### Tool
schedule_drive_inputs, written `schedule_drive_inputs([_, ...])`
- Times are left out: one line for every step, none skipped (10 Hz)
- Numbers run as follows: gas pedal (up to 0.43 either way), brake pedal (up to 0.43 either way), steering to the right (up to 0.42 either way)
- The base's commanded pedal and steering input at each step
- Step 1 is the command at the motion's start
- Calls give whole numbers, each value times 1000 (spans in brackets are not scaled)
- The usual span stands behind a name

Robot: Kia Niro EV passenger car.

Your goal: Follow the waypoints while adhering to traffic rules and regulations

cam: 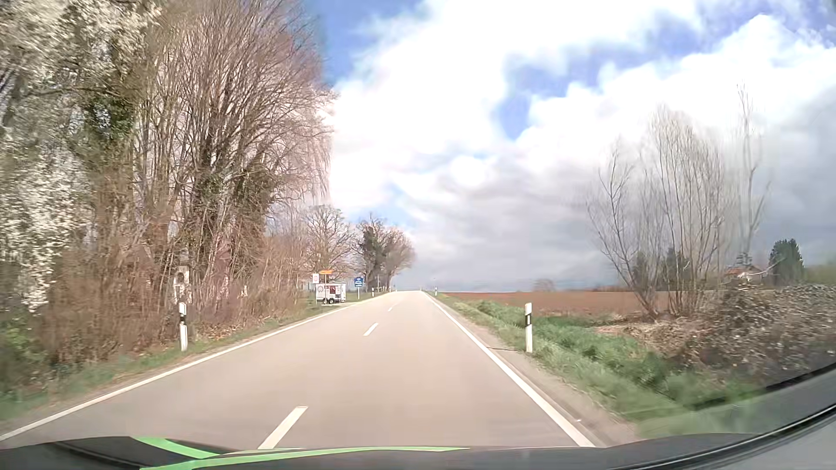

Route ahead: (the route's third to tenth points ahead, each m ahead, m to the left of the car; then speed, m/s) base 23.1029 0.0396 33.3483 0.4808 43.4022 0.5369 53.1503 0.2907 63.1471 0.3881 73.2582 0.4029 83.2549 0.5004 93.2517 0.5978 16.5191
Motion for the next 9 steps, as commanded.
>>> schedule_drive_inputs([319,0,0])
schedule_drive_inputs([319,0,0])
schedule_drive_inputs([319,0,0])
schedule_drive_inputs([319,0,0])
schedule_drive_inputs([319,0,0])
schedule_drive_inputs([319,0,0])
schedule_drive_inputs([319,0,0])
schedule_drive_inputs([311,0,-1])
schedule_drive_inputs([311,0,-1])
